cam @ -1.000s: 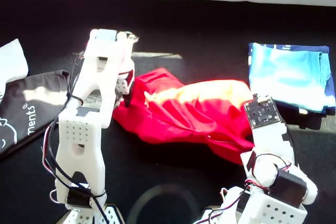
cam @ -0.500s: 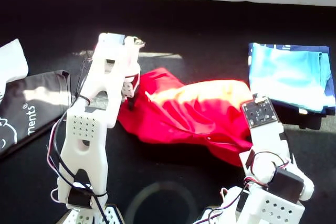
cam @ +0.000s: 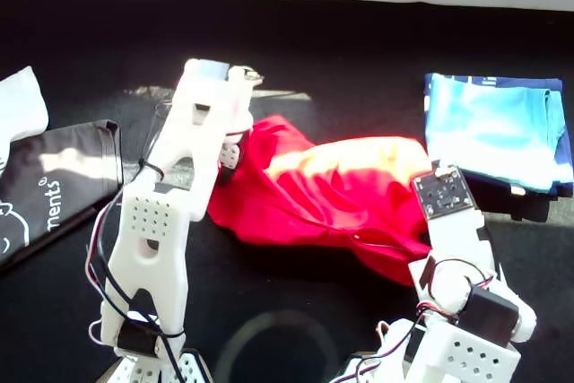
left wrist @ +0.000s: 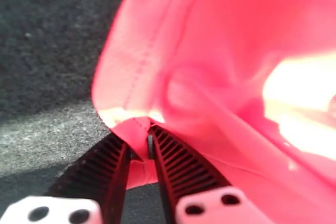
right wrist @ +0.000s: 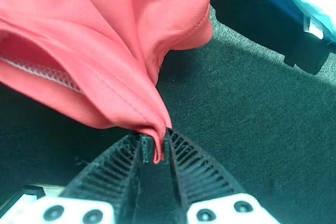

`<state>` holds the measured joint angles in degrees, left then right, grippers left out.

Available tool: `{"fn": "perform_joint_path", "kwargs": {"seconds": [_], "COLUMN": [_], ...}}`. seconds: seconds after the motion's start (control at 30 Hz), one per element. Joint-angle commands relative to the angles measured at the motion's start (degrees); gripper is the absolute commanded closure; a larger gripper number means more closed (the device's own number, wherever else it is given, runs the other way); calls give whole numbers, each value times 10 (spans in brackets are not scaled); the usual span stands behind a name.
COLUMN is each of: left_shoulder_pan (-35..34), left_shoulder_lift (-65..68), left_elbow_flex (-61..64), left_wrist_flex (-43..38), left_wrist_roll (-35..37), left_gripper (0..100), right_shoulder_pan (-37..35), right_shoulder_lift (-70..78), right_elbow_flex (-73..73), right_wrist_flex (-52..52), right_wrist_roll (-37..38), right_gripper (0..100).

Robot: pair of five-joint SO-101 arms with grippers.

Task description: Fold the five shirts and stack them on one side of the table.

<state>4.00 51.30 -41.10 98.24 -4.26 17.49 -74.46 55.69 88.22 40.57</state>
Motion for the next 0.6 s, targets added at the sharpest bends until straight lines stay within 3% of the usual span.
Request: {"fn": "perform_joint_path", "kwargs": {"seconds": [0.0,0.3,0.57], "left_shoulder_pan": [1,-14,-19], "left_shoulder_lift": [-65,-211,-284], "left_elbow_flex": [-7,19,195], "left_wrist_flex": [13,26,22], "left_wrist_roll": [-1,-1,-2], "left_gripper": [991,990,931], "right_shoulder_pan": [7,7,-10], "right_shoulder_lift": [-3,2,2], "right_elbow_flex": [0,-1,-6], "right_wrist_flex": [-9,-170,-182], "right_wrist_roll": [3,-55,-55], "right_gripper": [992,992,992]}}
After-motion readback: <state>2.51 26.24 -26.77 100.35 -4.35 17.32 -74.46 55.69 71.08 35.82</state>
